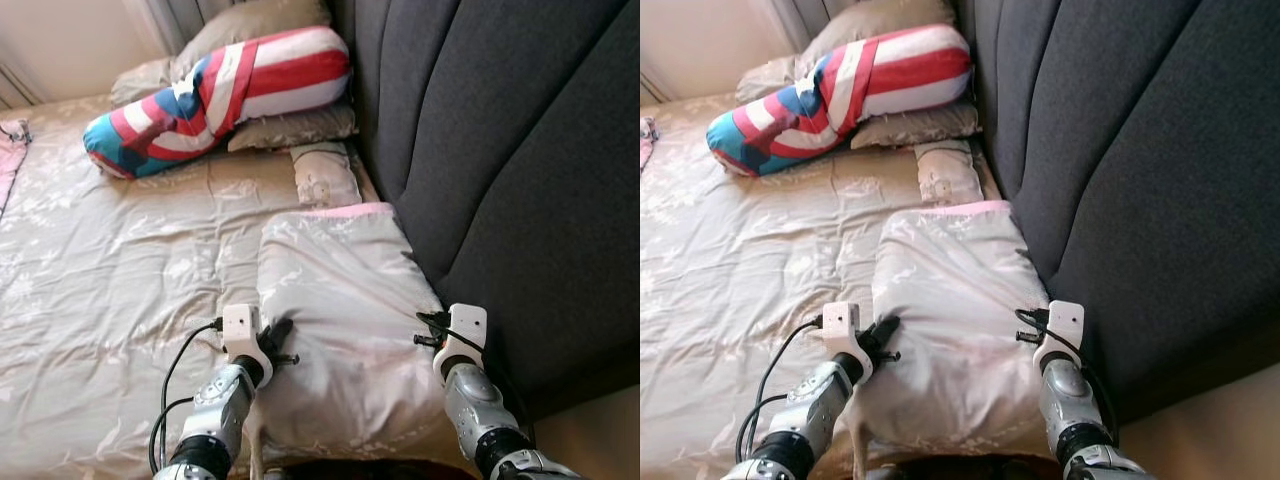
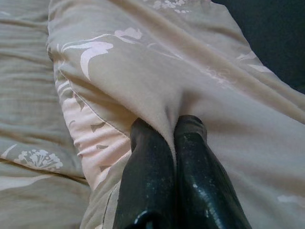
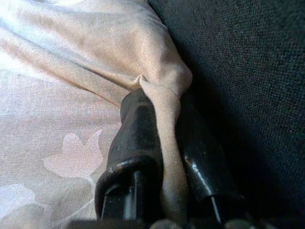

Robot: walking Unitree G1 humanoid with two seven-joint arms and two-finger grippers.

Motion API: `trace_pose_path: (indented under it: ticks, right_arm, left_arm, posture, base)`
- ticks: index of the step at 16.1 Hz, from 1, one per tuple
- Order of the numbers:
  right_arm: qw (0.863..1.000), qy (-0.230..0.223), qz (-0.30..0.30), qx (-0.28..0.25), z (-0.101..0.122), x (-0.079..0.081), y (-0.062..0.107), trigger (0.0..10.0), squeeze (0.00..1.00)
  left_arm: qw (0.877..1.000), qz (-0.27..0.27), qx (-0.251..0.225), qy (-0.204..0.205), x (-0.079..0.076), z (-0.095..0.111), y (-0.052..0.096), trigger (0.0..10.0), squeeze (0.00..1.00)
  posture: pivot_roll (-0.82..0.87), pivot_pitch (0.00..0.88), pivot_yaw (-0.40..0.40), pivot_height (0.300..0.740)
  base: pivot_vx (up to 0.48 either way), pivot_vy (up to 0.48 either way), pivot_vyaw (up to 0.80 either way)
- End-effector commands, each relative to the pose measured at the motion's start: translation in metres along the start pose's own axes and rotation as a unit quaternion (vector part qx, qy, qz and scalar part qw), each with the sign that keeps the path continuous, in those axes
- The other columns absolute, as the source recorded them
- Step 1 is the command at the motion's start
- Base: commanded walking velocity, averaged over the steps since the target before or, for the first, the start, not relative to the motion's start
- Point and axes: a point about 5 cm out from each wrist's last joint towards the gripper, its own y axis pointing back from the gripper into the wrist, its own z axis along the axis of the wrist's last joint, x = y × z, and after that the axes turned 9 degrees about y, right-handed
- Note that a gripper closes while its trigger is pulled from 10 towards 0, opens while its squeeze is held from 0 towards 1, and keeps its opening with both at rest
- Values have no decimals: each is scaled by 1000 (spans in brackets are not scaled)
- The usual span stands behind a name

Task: Clean up the room

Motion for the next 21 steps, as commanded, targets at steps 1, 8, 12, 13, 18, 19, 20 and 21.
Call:
trace_pose_path:
  ticks: [1,8,12,13,18,19,20,21]
  right_arm:
    - [999,0,-30,-21,14,-12,-4,10000,0]
    - [999,9,-21,-28,36,-7,-11,10000,0]
    - [999,7,-20,-44,59,-5,-16,10000,0]
    - [999,6,-19,-47,63,-5,-17,10000,0]
    - [998,10,-20,-56,82,-4,-20,10000,0]
    - [998,12,-18,-56,82,-4,-20,10000,0]
    - [999,18,-16,-49,77,-3,-19,10000,0]
    - [999,25,-15,-39,71,-4,-19,10000,0]
  left_arm:
    - [1000,-8,-16,10,1,13,-4,10000,0]
    - [999,-13,-11,30,-3,29,-17,10000,0]
    - [1000,-8,-9,23,-15,45,-30,10000,0]
    - [1000,-6,-7,24,-18,46,-32,10000,0]
    - [1000,9,10,13,-26,43,-38,10000,0]
    - [1000,6,15,8,-27,41,-38,10000,0]
    - [999,1,33,1,-27,35,-37,10000,0]
    - [999,-6,47,-3,-28,29,-36,10000,0]
  posture:
    - [-2,241,40,740]
    - [-6,333,47,740]
    - [-2,375,44,740]
    - [-1,382,44,740]
    - [-14,424,30,740]
    - [-17,426,28,740]
    - [-19,428,26,740]
    - [-19,428,26,740]
  base:
    - [0,0,0]
    - [0,0,0]
    - [0,0,0]
    - [0,0,0]
    - [0,0,0]
    - [0,0,0]
    - [0,0,0]
    - [0,0,0]
